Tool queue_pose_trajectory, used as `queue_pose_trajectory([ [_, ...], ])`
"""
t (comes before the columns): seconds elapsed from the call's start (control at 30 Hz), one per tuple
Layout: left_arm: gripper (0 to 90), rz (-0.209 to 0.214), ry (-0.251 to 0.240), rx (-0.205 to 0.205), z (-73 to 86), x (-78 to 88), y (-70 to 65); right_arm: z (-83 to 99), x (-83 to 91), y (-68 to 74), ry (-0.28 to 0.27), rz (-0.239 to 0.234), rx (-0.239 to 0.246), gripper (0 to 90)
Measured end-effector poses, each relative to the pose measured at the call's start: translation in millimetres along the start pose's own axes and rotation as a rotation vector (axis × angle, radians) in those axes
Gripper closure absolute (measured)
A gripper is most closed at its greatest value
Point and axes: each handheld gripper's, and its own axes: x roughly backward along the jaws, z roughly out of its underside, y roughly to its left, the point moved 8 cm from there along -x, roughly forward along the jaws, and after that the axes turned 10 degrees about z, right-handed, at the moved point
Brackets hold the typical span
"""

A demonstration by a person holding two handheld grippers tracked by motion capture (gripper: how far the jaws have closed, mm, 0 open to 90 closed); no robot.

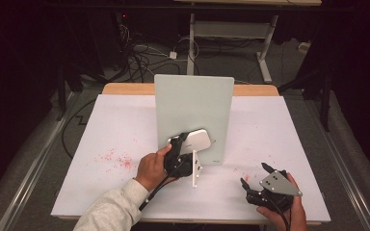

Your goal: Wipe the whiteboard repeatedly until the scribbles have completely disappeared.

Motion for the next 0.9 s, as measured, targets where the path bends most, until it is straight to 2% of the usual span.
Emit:
queue_pose_trajectory([
  [0.07,29.2,0.003,0.024,-0.039,6.1,0.6,-5.1,0.6,-0.2,-0.4,0.002,-0.001,-0.002,18.9],
  [0.1,29.2,0.003,0.024,-0.039,6.1,0.6,-5.1,0.6,-0.2,-0.4,0.002,-0.001,-0.002,18.9],
  [0.2,29.2,0.014,0.061,-0.075,17.0,3.7,-7.1,0.3,0.0,-0.6,0.002,0.0,-0.01,18.9],
  [0.3,29.2,0.015,0.067,-0.072,21.9,5.6,-4.3,0.0,0.2,-1.1,-0.001,0.001,-0.005,18.9],
  [0.37,29.2,0.001,0.064,-0.036,27.2,8.5,3.5,-0.1,0.1,-0.4,0.0,0.003,-0.018,18.9],
  [0.47,29.2,-0.017,0.059,-0.017,28.5,10.1,10.8,-0.2,-0.4,0.0,-0.001,0.002,-0.01,18.9],
  [0.63,29.2,-0.026,0.041,0.013,27.1,10.0,14.6,0.0,0.1,-0.3,0.001,0.003,-0.006,18.9],
  [0.77,29.2,-0.032,0.047,-0.012,20.6,7.5,8.9,0.6,-0.8,0.4,0.005,-0.002,-0.001,18.9],
  [0.9,29.2,-0.019,0.028,-0.038,1.7,0.0,-3.2,0.6,-1.1,0.9,0.007,-0.003,0.009,18.9],
])
